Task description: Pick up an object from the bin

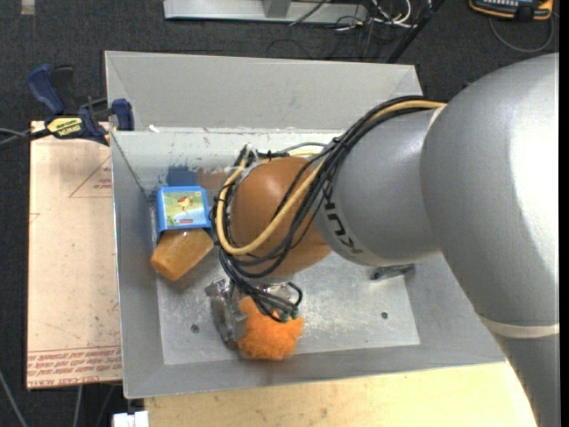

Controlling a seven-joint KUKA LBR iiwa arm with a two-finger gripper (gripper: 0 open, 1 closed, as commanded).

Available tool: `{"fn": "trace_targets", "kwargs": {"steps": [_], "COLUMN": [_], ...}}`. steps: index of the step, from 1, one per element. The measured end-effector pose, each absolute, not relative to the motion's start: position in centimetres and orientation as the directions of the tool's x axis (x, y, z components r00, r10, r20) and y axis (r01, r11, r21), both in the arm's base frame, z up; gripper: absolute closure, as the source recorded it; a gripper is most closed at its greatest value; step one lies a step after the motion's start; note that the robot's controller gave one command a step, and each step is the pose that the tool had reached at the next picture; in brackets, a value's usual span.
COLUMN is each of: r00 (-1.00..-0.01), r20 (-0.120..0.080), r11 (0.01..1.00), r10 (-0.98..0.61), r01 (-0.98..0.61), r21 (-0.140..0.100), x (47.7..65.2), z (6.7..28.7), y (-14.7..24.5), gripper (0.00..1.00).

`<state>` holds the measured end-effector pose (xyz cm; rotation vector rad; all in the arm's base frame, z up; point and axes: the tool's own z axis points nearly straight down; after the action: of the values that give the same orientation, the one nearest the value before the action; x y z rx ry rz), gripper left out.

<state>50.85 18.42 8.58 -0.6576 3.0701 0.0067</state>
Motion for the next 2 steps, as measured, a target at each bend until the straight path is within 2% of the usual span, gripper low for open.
{"fn": "trace_targets", "kwargs": {"steps": [1,2], "r00": [-0.891,-0.785], "r20": [0.001,-0.001], "r11": [0.891,0.785], "r10": [-0.455,-0.620], "r01": [-0.455,-0.620], "r21": [0.001,0.002], "x": [50.60,49.64], "z": [8.08,7.64], "y": [13.58,13.73], "gripper": [1.00,1.00]}}
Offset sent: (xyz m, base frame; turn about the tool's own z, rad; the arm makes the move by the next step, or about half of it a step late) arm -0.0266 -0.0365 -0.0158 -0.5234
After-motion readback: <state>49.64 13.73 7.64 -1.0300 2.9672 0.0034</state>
